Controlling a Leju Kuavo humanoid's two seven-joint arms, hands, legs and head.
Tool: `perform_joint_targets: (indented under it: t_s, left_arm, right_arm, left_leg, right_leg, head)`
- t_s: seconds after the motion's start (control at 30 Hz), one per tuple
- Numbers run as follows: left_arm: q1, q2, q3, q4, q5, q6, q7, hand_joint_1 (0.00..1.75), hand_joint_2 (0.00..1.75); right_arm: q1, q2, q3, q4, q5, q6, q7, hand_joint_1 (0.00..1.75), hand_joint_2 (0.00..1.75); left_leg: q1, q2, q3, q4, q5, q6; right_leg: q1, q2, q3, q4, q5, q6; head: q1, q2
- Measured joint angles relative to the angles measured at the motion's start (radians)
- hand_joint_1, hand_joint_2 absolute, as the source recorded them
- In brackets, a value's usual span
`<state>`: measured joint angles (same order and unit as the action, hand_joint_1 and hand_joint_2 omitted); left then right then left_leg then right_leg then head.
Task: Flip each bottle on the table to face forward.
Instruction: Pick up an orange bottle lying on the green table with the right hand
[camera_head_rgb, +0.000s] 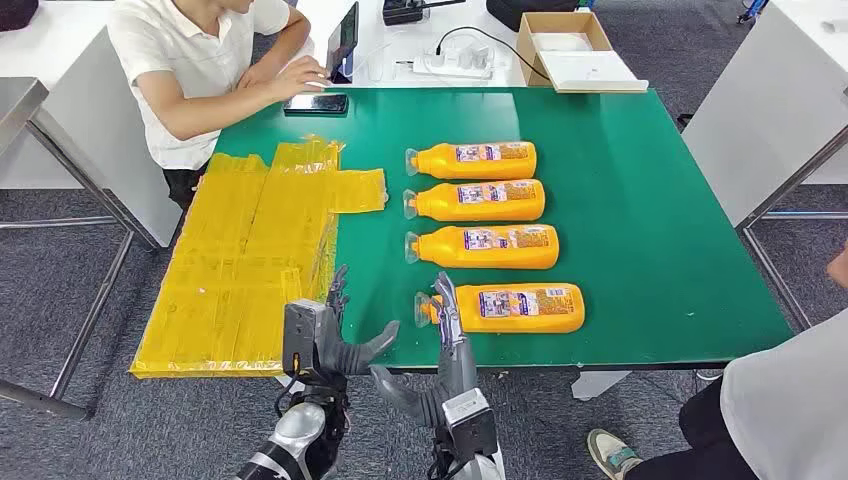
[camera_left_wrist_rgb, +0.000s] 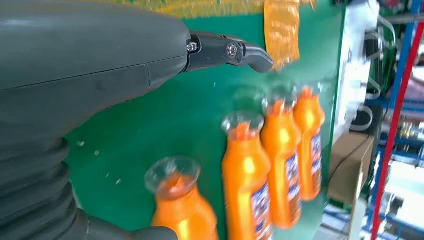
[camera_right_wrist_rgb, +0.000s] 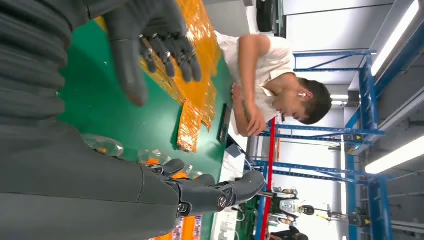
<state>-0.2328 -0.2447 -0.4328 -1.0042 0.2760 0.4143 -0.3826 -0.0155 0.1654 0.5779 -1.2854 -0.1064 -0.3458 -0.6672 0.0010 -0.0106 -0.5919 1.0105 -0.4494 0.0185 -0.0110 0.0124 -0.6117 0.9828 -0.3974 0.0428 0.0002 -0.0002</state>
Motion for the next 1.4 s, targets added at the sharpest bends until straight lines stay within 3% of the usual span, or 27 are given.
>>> perform_joint_targets:
  t_s: [0.3, 0.43, 0.7, 0.83, 0.97, 1.2, 1.4]
  left_arm:
    - [0.003, 0.011, 0.058, -0.021, 0.016, 0.000, -0.014, 0.00, 1.75]
    - [0.029, 0.021, 0.085, -0.082, 0.007, -0.002, -0.018, 0.00, 1.75]
    - [0.119, 0.039, 0.133, -0.207, -0.040, 0.002, -0.018, 0.00, 1.75]
    - [0.159, 0.044, 0.151, -0.260, -0.063, 0.003, -0.019, 0.00, 1.75]
    - [0.200, 0.050, 0.162, -0.312, -0.083, -0.007, -0.021, 0.00, 1.75]
    - [0.254, 0.058, 0.177, -0.371, -0.088, -0.080, -0.027, 0.00, 1.75]
    - [0.272, 0.057, 0.183, -0.390, -0.091, -0.091, -0.031, 0.00, 1.75]
  right_arm:
    - [0.009, -0.008, -0.002, 0.011, -0.057, 0.025, 0.000, 0.00, 1.75]
    - [0.025, -0.016, -0.008, 0.012, -0.087, 0.018, 0.004, 0.00, 0.00]
    - [0.058, -0.024, -0.034, 0.013, -0.073, -0.081, 0.018, 0.00, 0.00]
    - [0.069, -0.024, -0.045, 0.012, -0.038, -0.178, 0.013, 0.00, 0.00]
    - [0.087, -0.027, -0.058, 0.007, -0.027, -0.220, 0.018, 0.00, 1.75]
    - [0.142, -0.031, -0.093, -0.044, 0.022, -0.201, 0.038, 0.00, 1.75]
    - [0.167, -0.012, -0.145, -0.068, 0.063, -0.244, 0.013, 0.00, 1.75]
  left_leg:
    - [0.000, 0.000, 0.000, 0.000, 0.000, 0.000]
    - [0.000, 0.000, 0.000, 0.000, 0.000, 0.000]
    - [0.000, 0.000, 0.000, 0.000, 0.000, 0.000]
    - [0.000, 0.000, 0.000, 0.000, 0.000, 0.000]
    - [0.000, 0.000, 0.000, 0.000, 0.000, 0.000]
    - [0.000, 0.000, -0.001, 0.000, -0.001, 0.000]
    - [0.000, 0.000, 0.000, 0.000, -0.001, 0.000]
  right_leg:
    - [0.000, 0.000, 0.000, 0.000, 0.000, 0.000]
    - [0.000, 0.000, 0.000, 0.000, 0.000, 0.000]
    - [0.000, 0.000, 0.000, 0.000, 0.000, 0.000]
    - [0.000, 0.000, 0.000, 0.000, 0.000, 0.000]
    - [0.000, 0.000, 0.000, 0.000, 0.000, 0.000]
    - [0.000, 0.000, -0.001, 0.000, 0.000, 0.000]
    - [0.000, 0.000, 0.000, 0.000, 0.000, 0.000]
  head:
    - [0.000, 0.000]
    - [0.000, 0.000]
    - [0.000, 0.000]
    - [0.000, 0.000]
    - [0.000, 0.000]
    - [0.000, 0.000]
    - [0.000, 0.000]
